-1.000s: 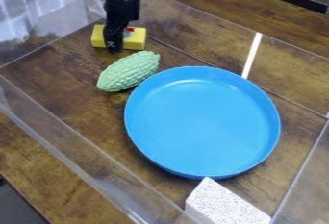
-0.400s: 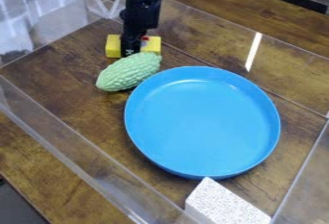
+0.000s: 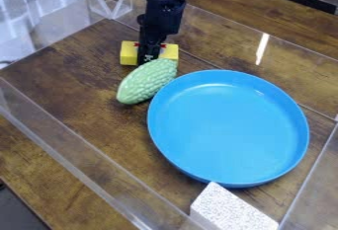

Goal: Put the yellow block in the blue tray

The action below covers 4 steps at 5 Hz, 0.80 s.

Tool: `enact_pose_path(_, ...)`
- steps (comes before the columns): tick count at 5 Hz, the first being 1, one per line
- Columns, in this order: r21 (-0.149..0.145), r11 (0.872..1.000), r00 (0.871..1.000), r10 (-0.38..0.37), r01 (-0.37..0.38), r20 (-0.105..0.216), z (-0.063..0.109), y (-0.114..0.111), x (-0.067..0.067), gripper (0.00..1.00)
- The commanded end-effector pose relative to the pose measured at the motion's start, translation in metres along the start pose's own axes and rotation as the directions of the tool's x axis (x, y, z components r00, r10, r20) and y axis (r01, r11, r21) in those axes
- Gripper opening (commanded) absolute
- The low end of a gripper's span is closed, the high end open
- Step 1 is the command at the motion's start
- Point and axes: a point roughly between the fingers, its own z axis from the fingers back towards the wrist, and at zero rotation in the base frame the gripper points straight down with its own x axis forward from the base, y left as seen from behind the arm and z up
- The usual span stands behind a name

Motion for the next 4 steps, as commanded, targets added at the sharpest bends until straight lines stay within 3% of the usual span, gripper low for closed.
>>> enact_pose_path(1, 0.107, 0.994, 0.998, 0.008, -0.015, 0.064, 0.0489, 0.0176, 0.0059, 0.00)
enact_pose_path(4, 0.079, 0.997, 0.998, 0.007, -0.013, 0.065, 0.0511, 0.0147, 0.0050, 0.00)
